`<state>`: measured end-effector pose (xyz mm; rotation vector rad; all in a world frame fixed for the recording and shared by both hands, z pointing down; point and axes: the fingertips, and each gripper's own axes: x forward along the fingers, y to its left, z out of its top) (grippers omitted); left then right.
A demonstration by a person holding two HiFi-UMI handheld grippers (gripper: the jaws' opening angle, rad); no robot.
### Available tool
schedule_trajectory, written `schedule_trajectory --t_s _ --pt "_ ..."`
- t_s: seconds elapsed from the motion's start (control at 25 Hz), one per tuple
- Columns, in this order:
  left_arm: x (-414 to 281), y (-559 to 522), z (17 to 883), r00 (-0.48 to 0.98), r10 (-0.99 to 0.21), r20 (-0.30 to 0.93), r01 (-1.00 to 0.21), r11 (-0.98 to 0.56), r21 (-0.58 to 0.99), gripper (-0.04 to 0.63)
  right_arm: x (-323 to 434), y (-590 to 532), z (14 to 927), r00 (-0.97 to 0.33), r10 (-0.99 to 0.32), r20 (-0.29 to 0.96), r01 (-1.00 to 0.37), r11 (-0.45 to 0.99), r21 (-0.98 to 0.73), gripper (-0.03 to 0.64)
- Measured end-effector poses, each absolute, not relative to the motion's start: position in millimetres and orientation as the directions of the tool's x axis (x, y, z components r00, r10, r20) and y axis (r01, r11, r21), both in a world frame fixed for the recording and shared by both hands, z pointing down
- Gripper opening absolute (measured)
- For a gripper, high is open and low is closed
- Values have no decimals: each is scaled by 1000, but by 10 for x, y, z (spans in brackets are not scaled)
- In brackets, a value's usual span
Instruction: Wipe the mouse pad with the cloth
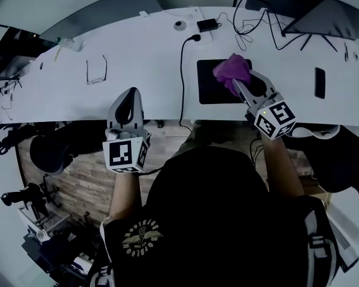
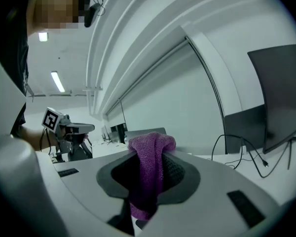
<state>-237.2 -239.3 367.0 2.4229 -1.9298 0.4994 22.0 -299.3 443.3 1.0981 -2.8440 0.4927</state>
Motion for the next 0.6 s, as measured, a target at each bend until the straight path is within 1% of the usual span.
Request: schedule_trajectory --t_s 0.28,0.44,0.6 --pt "-2544 -2481 3952 178 -930 322 -957 -239 -162 3 -154 -3151 5058 -763 -582 281 -646 701 -301 86" --pt "-2587 -2607 4045 178 -934 310 -964 -229 -137 2 -315 -3290 5333 -765 -554 330 -642 699 -314 86" --pt "-2562 -2724 4166 191 -925 330 -963 -242 -121 2 -464 -3413 5623 -768 -521 371 -634 697 -334 86"
